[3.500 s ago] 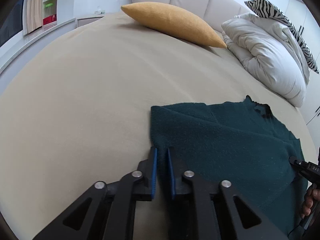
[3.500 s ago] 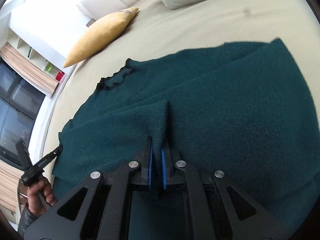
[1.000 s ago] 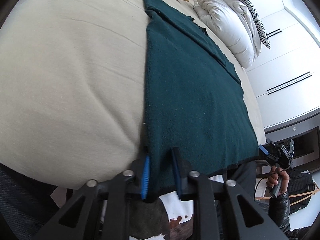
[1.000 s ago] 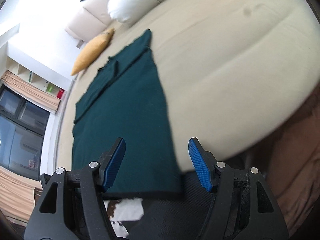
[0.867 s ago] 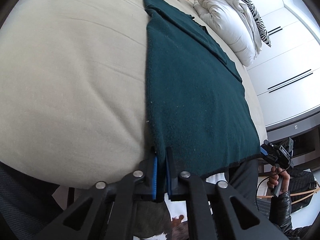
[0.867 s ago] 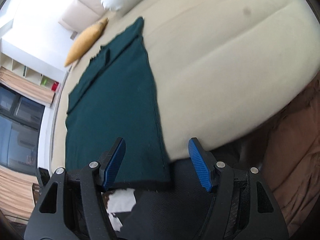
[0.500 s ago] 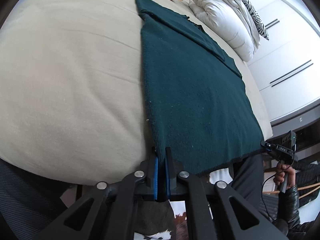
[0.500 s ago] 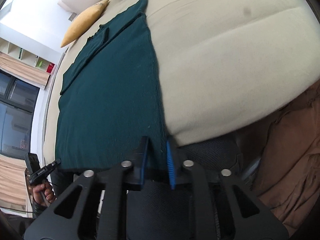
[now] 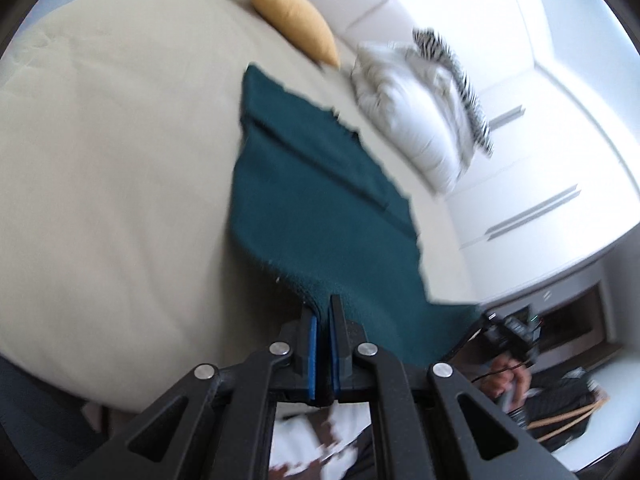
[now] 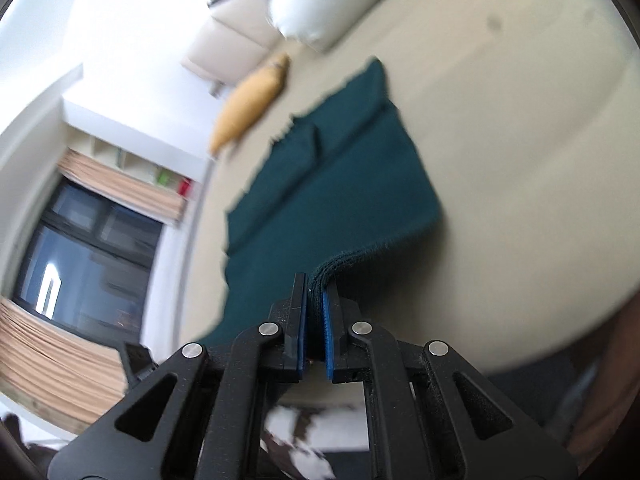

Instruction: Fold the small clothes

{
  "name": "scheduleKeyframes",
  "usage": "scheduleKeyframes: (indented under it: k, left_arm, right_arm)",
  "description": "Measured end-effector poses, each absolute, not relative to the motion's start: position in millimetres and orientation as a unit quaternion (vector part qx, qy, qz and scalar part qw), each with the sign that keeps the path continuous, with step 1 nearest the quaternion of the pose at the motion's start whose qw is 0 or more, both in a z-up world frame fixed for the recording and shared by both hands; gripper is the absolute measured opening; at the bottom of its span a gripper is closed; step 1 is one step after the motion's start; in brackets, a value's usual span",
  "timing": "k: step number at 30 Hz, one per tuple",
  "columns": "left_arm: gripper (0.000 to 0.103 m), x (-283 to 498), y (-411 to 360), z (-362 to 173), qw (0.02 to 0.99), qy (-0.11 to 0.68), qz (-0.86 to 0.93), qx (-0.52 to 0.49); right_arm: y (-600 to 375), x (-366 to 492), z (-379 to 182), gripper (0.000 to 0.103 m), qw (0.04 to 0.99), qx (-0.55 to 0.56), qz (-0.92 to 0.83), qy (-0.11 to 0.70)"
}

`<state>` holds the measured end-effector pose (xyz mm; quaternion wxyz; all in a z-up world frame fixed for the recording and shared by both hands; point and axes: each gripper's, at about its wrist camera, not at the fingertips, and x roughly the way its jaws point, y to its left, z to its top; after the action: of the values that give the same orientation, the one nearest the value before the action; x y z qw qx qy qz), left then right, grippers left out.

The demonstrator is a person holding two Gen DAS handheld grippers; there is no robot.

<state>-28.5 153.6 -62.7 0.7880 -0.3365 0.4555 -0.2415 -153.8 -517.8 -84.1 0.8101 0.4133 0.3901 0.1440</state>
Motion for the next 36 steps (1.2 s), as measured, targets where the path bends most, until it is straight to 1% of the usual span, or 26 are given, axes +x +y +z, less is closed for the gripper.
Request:
scheduleKeyframes:
  k: [4, 10, 18, 23, 29, 34, 35, 36]
  left_arm:
    - [0.006, 3.5, 160.2, -52.3, 0.776, 0.435, -0.241, -0.389]
    - [0.006, 58.7, 155.7, -36.7, 0.779, 0.414, -0.243, -0.403]
    - [0.006, 155.6, 151.0, -38.2, 0.778, 0.407, -0.228, -0.422]
    - [0.006, 208.5, 152.2, -49.1, 0.776, 0.412, -0.207, -0.43]
    - [0.006, 265.6, 149.5, -61.7, 0.785, 0.417, -0.187, -0.418]
    - [0.007, 311.4, 147.4, -93.8, 0.786, 0.437, -0.163, -0.406]
    - [0.007, 314.9, 146.5, -99.0, 0.787, 0.442, -0.159, -0.4]
    - [0.015, 320.6, 145.0, -105.5, 0.791, 0.45, -0.147, -0.387]
  right_arm:
    - [-521.2, -122.0, -72.9, 0.006, 0.81, 0.436, 0.148, 0.363]
    - [-525.7, -62.8, -62.9, 0.006, 0.819, 0.444, 0.132, 0.339]
    - [-537.2, 32.8, -75.0, 0.006, 0.819, 0.463, 0.094, 0.324]
    - [-540.6, 99.8, -81.8, 0.006, 0.823, 0.461, 0.077, 0.322]
    - [-540.6, 166.8, -99.9, 0.006, 0.821, 0.462, 0.059, 0.33]
    - [-546.4, 218.7, -126.6, 0.006, 0.813, 0.466, 0.036, 0.347]
    - [-546.7, 231.4, -135.0, 0.009, 0.812, 0.463, 0.028, 0.353]
    - [-546.3, 240.0, -141.3, 0.009, 0.811, 0.461, 0.022, 0.359]
